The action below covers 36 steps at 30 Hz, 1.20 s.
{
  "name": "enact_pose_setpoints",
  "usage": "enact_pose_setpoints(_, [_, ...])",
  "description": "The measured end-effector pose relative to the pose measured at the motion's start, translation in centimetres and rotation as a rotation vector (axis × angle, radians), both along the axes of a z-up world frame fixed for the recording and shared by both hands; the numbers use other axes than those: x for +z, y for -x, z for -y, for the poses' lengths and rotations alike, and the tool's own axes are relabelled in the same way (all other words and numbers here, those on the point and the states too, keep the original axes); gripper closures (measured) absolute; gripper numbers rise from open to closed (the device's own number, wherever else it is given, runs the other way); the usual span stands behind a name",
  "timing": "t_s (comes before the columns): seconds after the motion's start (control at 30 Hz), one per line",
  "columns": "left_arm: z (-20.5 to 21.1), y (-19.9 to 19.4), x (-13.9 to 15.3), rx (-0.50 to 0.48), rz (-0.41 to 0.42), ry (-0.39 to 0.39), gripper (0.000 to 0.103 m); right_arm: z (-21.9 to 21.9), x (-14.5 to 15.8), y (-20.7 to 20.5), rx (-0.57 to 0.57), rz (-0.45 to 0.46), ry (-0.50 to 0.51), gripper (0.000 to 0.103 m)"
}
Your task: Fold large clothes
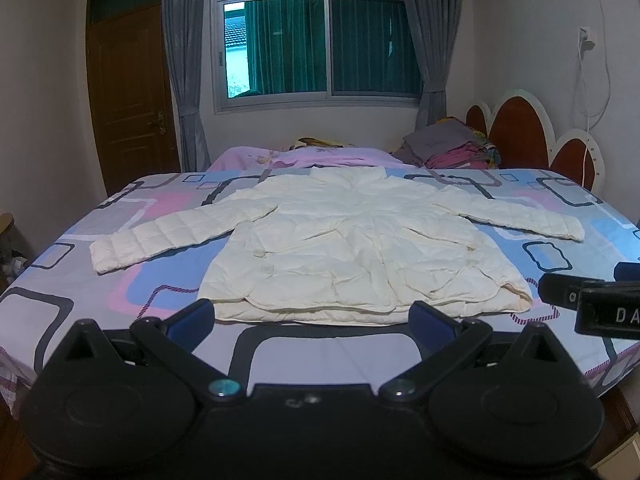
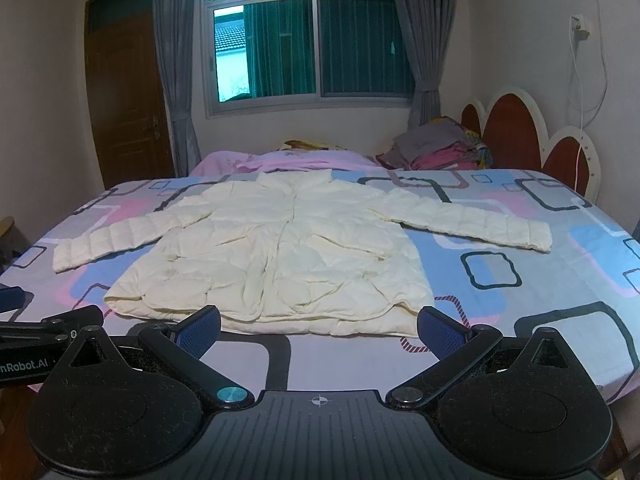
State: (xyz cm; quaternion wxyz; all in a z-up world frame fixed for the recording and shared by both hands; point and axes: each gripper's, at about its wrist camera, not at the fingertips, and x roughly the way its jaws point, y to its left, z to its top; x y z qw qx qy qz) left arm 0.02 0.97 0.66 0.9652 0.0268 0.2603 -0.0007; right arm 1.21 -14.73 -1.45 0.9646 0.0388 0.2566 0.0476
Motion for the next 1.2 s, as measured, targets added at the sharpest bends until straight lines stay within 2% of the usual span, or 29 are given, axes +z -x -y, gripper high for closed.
enact_pose_setpoints(1.2, [0.51,0.03,-0.6,0.008,0.003,-0.021,0.0,0.37,-0.28,0.32,0.002,0.0,-0.014,0.0])
